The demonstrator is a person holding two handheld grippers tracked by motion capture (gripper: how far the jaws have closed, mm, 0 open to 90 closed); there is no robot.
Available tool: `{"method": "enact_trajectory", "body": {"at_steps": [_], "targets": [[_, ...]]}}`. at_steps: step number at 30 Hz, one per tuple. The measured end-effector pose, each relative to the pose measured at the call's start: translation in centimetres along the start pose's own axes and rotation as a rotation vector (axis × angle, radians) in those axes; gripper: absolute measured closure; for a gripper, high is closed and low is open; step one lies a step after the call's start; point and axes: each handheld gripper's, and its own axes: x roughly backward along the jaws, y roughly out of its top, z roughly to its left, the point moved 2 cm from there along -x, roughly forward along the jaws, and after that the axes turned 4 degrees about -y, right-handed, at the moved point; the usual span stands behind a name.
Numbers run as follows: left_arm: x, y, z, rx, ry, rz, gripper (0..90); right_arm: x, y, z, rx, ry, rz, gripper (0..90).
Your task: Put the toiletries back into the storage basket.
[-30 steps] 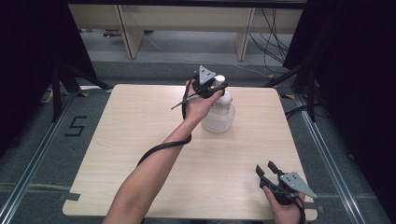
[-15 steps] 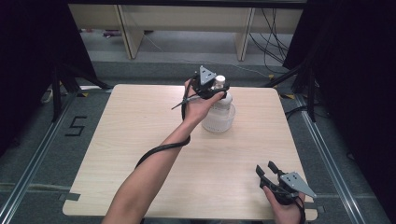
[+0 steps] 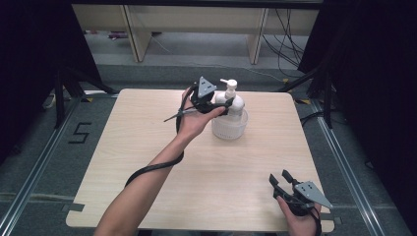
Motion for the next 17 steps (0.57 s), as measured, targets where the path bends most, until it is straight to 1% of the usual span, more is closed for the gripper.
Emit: {"method": "enact_trajectory", "body": {"at_steps": [1,2,3,4,5,6,7,8,9,10,11,12,14,15,16,17], "targets": [[0.4,-0.3,0.1,-0.001,-0.001,0.005,18.6,0.0,0.0,0.0,0.002,-0.003,0.004,46.4],[1.6,-1.0,0.4,-0.004,-0.003,0.015,18.4,0.1,0.0,0.0,-0.009,-0.009,0.003,46.4],[1.6,-1.0,0.4,-0.004,-0.003,0.015,18.4,0.1,0.0,0.0,-0.009,-0.009,0.003,46.4],[2.3,-1.5,0.5,-0.005,-0.004,0.019,18.4,0.1,0.0,0.0,-0.01,-0.01,0.006,46.4],[3.0,-2.0,0.7,-0.004,-0.004,0.026,18.4,0.1,0.0,-0.1,0.007,-0.014,0.0,46.4],[3.8,-2.6,0.9,-0.007,-0.001,0.028,18.3,0.1,0.0,0.0,0.001,-0.015,-0.001,46.4],[4.8,-3.3,1.2,-0.015,0.006,0.026,18.3,0.1,0.0,0.0,-0.001,-0.014,0.002,46.4],[6.3,-4.4,1.6,-0.015,0.016,0.022,18.5,0.1,0.0,-0.1,0.008,-0.017,-0.001,46.3],[6.3,-4.4,1.6,-0.015,0.016,0.022,18.5,0.1,0.0,-0.1,0.008,-0.017,-0.001,46.3],[7.2,-5.1,1.8,-0.016,0.018,0.022,18.5,0.1,-0.1,0.2,-0.021,-0.01,0.004,46.2],[8.8,-6.3,1.9,-0.016,0.021,0.022,18.4,0.1,0.0,0.0,-0.015,-0.001,0.001,46.1],[8.8,-6.3,1.9,-0.016,0.021,0.022,18.4,0.0,0.0,0.0,-0.004,-0.008,-0.003,46.0],[10.4,-7.5,1.9,-0.018,0.022,0.029,18.4,0.0,0.0,0.0,-0.013,-0.013,-0.005,45.7],[11.2,-8.1,2.0,-0.027,0.026,0.037,18.4,0.0,0.0,0.0,-0.013,-0.013,-0.005,45.7],[12.7,-9.4,2.0,-0.024,0.041,0.035,18.4,-0.1,0.0,-0.1,-0.01,0.004,0.002,45.0],[12.7,-9.4,2.0,-0.024,0.041,0.035,18.4,-0.1,0.0,-0.1,-0.01,0.004,0.002,45.0]]}}
